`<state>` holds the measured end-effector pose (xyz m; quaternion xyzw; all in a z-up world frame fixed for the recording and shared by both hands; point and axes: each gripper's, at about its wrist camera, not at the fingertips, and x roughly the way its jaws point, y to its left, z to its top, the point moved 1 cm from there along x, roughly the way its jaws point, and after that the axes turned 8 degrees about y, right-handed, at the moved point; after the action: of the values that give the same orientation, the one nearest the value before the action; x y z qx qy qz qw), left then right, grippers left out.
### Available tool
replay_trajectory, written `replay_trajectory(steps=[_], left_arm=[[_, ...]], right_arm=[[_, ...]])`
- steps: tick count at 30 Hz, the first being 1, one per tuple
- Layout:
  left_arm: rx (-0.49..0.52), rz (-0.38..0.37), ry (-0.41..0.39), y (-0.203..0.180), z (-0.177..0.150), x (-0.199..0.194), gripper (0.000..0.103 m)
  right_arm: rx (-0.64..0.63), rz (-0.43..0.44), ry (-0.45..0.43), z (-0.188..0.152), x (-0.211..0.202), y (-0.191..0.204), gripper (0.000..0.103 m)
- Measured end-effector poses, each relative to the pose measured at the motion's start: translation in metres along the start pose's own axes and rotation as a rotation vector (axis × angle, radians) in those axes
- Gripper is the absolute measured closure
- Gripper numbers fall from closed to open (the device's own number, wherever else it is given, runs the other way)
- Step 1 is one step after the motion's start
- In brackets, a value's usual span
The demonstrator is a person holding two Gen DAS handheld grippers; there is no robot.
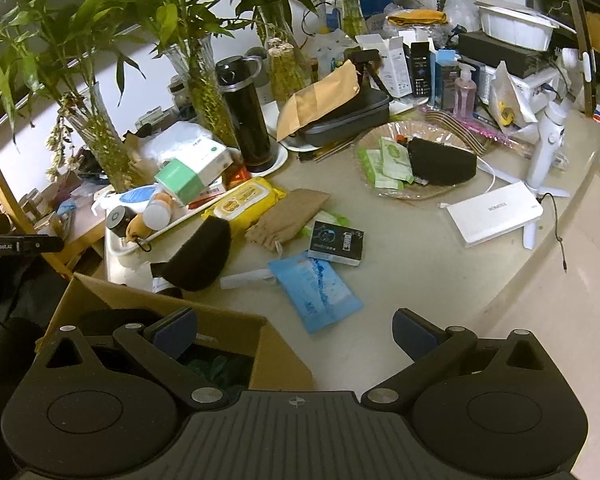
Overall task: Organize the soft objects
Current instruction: 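Move the left tool to the black white-banded bundle while the right tool approaches the black printed package, then grasp the black white-banded bundle with the left tool while the right tool grasps the black package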
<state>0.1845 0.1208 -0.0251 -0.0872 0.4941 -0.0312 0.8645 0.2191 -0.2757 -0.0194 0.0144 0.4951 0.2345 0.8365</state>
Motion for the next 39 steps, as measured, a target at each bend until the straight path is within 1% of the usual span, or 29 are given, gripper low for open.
replay_trajectory(steps=[6, 12, 17, 22, 25, 29, 30, 32, 34, 39], left_arm=[[-0.014, -0.04, 0.037, 0.008, 0.005, 0.037, 0.031], [-0.051, -0.082, 0.101, 0.017, 0.006, 0.077, 0.037], [-0.115, -0.126, 0.166, 0.026, 0.004, 0.105, 0.037], [-0.215, -0.17, 0.234, 0.035, 0.003, 0.13, 0.037], [-0.254, -0.185, 0.264, 0.038, 0.002, 0.142, 0.037], [-0.309, -0.225, 0.304, 0.041, 0.001, 0.156, 0.038], [-0.32, -0.226, 0.311, 0.042, 0.001, 0.16, 0.039], [-0.339, -0.222, 0.329, 0.042, 0.001, 0.166, 0.045], [-0.368, -0.217, 0.349, 0.043, 0.001, 0.173, 0.047], [-0.425, -0.269, 0.353, 0.044, 0.002, 0.183, 0.052]], right_arm=[[0.016, 0.003, 0.004, 0.008, 0.014, -0.009, 0.0], [0.043, 0.004, 0.003, 0.014, 0.026, -0.019, 0.0], [0.063, 0.005, 0.014, 0.016, 0.037, -0.027, 0.0], [0.079, 0.007, 0.025, 0.017, 0.048, -0.033, 0.0], [0.082, 0.008, 0.031, 0.019, 0.054, -0.035, 0.0], [0.084, 0.013, 0.034, 0.02, 0.059, -0.036, 0.0], [0.086, 0.014, 0.035, 0.021, 0.061, -0.036, 0.0], [0.089, 0.016, 0.037, 0.022, 0.063, -0.037, 0.0], [0.091, 0.014, 0.038, 0.023, 0.065, -0.039, 0.0], [0.101, 0.01, 0.041, 0.027, 0.07, -0.041, 0.0]])
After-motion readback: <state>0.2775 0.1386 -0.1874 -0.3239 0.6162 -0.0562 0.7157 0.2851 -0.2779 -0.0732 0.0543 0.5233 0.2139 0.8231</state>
